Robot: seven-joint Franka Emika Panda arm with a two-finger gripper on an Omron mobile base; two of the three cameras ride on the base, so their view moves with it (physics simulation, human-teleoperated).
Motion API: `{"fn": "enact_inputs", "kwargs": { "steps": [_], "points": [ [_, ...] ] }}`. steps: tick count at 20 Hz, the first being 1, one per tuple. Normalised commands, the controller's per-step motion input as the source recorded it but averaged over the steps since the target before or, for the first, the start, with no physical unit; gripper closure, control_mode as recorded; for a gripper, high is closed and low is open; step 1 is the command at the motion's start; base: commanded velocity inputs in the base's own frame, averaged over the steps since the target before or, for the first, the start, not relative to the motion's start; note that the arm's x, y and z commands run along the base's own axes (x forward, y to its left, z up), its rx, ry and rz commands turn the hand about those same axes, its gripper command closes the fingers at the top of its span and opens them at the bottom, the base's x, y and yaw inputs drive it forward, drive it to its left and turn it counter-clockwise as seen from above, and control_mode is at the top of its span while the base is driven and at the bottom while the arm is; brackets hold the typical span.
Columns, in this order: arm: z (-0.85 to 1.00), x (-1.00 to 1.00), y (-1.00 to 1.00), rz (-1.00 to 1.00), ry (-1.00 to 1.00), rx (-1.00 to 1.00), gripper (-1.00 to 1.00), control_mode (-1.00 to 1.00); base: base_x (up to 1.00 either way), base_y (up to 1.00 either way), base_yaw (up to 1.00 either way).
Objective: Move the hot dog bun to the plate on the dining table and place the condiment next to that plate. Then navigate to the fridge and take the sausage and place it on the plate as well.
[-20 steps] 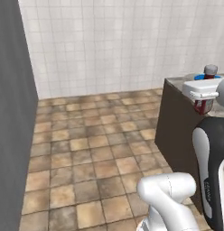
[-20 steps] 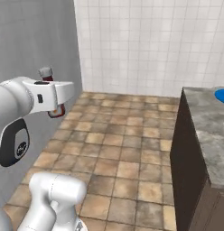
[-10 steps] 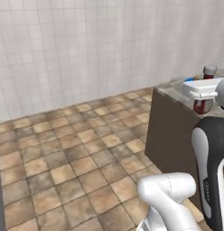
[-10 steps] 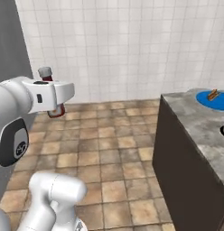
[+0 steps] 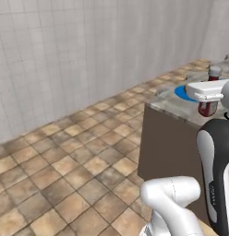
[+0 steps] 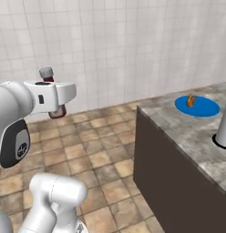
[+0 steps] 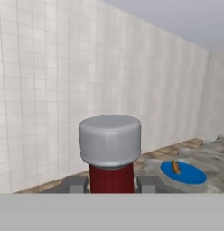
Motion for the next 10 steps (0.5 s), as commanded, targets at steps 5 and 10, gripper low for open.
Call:
{"fn": "enact_inputs", "kwargs": {
  "steps": [5, 10],
  "points": [
    [0.0, 0.0, 0.0, 0.0, 0.0, 0.0, 1.0, 1.0, 0.85, 0.53, -0.49],
    [0.0, 0.0, 0.0, 0.0, 0.0, 0.0, 1.0, 1.0, 0.67, 0.74, -0.47]
  ]
}}
